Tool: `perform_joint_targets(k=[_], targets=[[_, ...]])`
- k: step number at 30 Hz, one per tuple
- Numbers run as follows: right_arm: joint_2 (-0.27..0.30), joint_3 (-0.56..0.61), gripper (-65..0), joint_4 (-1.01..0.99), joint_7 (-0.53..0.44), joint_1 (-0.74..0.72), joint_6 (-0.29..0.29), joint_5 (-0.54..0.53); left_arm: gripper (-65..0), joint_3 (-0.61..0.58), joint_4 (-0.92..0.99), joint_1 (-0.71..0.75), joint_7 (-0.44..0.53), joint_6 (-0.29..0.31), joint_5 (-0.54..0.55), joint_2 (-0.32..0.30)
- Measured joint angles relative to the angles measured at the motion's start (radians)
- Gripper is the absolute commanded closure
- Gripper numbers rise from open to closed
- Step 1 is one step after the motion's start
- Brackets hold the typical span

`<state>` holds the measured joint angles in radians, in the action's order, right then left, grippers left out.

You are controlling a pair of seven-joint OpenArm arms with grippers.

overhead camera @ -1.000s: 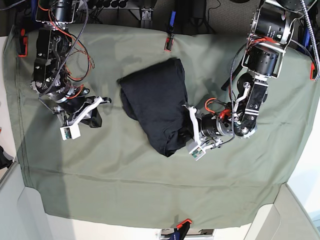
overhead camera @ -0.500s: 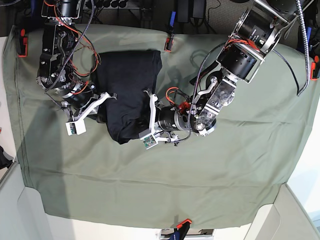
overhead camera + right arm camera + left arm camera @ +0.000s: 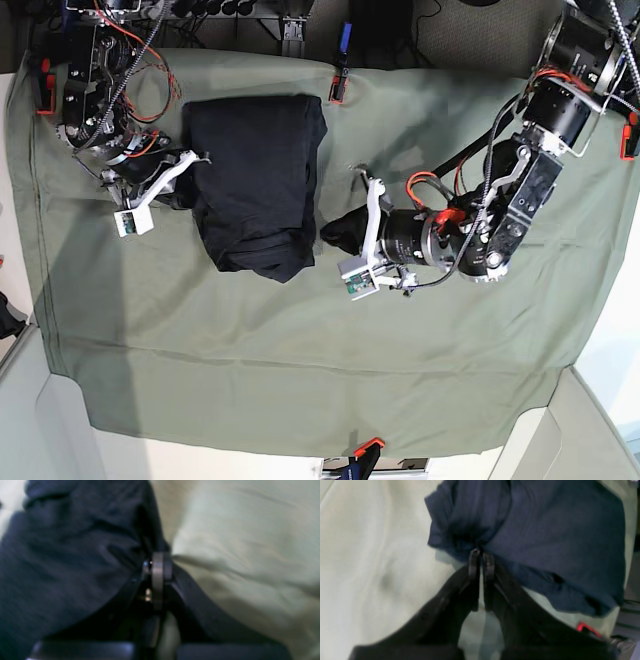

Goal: Fold the T-shirt properly
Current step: 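Release the folded shirt and pull both grippers away from it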

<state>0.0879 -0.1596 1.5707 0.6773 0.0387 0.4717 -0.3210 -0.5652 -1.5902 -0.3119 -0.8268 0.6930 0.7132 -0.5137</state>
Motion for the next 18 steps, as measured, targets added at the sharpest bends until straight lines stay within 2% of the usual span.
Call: perform_joint_targets(k=[5, 9, 15, 18], targets=[[0.023, -0.004, 0.0, 0.089, 0.001, 0.051, 0.003, -0.008, -3.1, 0.058, -0.088, 0.131, -0.012, 0.000, 0.018, -0.069], [0.045, -0.004, 0.0, 0.103, 0.005, 0.101, 0.002, -0.012, -3.1, 0.130, -0.143, 0.231, -0.008, 0.000, 0.029, -0.078], [0.042, -0.007, 0.0, 0.104, -0.011, 0.164, 0.002, -0.056, -3.1, 0.234, -0.149, 0.351, -0.013, 0.000, 0.034, -0.085], [0.031, -0.006, 0.0, 0.104, -0.010, 0.169, 0.002, -0.079, -3.1, 0.269, -0.149, 0.379, -0.010, 0.000, 0.082, -0.085]])
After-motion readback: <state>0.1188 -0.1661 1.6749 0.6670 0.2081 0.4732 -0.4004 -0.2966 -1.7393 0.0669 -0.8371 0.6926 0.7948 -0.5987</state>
